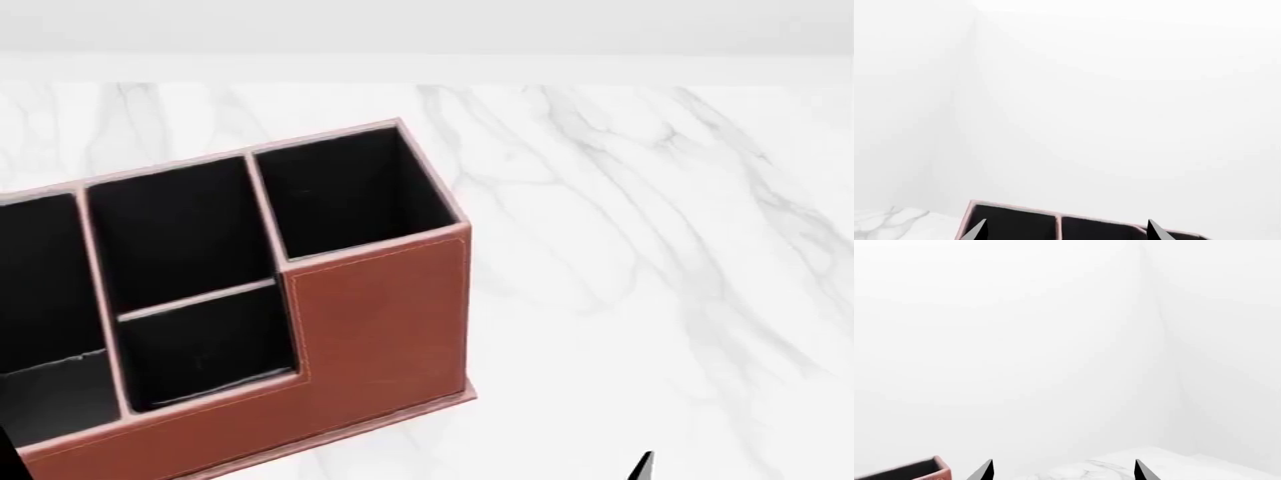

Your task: Pick up the book and place it in the back compartment of the caddy.

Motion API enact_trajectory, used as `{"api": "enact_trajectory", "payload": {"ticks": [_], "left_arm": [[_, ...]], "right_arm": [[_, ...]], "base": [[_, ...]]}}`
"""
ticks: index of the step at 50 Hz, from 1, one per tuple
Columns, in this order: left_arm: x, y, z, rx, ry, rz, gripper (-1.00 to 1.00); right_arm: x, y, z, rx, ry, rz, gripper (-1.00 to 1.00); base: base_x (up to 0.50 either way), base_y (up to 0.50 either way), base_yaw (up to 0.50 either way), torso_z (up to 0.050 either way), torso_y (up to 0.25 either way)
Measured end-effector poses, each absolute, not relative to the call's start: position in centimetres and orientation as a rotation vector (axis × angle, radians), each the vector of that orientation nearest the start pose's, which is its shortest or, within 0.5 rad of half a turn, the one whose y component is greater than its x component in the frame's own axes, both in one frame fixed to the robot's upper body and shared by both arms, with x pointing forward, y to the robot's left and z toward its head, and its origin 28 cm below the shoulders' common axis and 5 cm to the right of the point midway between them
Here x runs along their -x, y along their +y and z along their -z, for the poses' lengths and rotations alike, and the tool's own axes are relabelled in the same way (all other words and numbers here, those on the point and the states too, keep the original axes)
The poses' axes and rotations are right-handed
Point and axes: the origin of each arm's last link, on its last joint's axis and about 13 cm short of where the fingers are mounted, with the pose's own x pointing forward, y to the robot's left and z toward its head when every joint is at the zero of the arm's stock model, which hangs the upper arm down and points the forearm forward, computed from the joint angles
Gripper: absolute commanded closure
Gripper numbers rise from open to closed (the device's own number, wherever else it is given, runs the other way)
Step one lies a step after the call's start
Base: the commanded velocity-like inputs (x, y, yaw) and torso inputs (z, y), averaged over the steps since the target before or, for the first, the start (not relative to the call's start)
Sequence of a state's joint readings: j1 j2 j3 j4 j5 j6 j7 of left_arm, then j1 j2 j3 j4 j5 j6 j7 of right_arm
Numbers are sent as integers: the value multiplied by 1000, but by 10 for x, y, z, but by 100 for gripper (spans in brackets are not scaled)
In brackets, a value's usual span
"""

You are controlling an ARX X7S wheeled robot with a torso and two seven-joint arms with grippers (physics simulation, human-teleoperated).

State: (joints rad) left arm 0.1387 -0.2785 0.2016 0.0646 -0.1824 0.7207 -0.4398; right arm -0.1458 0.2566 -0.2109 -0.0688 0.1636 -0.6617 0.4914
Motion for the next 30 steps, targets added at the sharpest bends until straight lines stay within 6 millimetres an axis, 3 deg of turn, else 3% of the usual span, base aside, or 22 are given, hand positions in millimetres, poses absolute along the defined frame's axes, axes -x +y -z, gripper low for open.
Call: {"api": "enact_trajectory", "payload": {"ticks": [30], "left_arm": [[-173,227,-47,136,-580,-195,-100]], "right_arm": [[-172,-110,-42,-135,-515,241,-100]], "base": [[0,110,0,0,0]]}}
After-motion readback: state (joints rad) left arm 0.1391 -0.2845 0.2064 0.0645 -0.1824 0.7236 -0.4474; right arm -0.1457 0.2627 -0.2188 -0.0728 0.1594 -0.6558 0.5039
